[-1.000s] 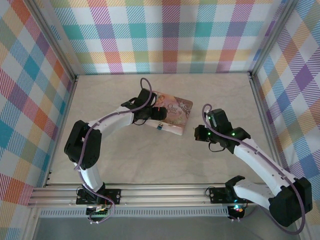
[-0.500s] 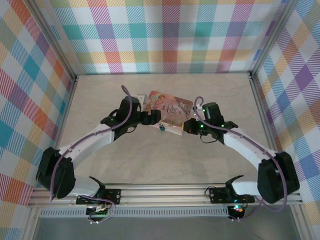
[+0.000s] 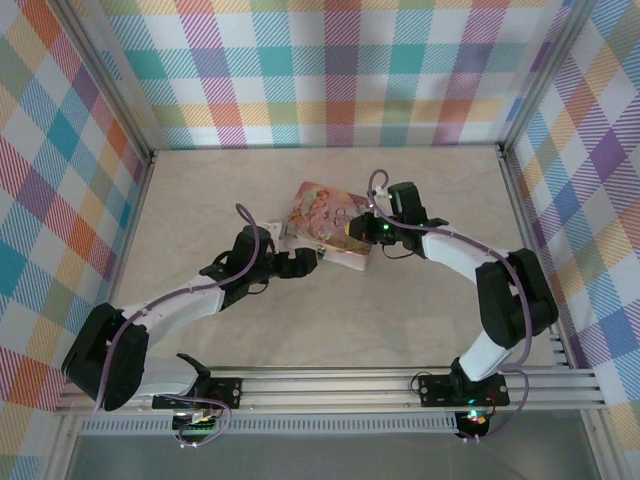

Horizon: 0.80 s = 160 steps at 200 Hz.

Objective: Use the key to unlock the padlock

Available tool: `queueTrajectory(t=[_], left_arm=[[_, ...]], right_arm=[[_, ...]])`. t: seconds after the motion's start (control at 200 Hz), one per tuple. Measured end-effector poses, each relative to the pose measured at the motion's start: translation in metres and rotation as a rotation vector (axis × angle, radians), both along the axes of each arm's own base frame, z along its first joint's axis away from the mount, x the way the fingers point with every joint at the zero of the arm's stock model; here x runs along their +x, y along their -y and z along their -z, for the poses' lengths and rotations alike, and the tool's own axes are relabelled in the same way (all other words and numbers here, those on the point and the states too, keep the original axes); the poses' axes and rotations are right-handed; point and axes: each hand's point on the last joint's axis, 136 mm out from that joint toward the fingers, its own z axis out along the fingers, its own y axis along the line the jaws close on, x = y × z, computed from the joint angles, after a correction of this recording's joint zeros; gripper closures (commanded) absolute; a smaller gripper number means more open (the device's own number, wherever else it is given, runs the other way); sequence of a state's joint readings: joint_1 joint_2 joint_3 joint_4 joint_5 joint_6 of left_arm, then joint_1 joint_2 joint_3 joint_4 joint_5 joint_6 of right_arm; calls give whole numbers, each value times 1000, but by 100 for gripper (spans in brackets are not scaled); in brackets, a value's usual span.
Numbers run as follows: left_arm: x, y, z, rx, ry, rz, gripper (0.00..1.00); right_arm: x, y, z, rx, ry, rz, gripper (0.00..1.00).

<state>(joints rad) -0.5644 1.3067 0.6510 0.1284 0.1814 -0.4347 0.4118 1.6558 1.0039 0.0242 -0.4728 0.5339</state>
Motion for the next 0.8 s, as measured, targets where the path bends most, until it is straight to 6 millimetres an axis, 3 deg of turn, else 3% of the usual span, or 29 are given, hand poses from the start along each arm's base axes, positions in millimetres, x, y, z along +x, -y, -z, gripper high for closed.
queueTrajectory(t=[0.235,0.8], left_arm=[[5,11,13,-33,-20,23,4],[14,26,31,-54,4,73,9]], right_arm=[[5,-3,23,-15,-44,-3,99],[-12,-3,24,59,-28,-3,99]])
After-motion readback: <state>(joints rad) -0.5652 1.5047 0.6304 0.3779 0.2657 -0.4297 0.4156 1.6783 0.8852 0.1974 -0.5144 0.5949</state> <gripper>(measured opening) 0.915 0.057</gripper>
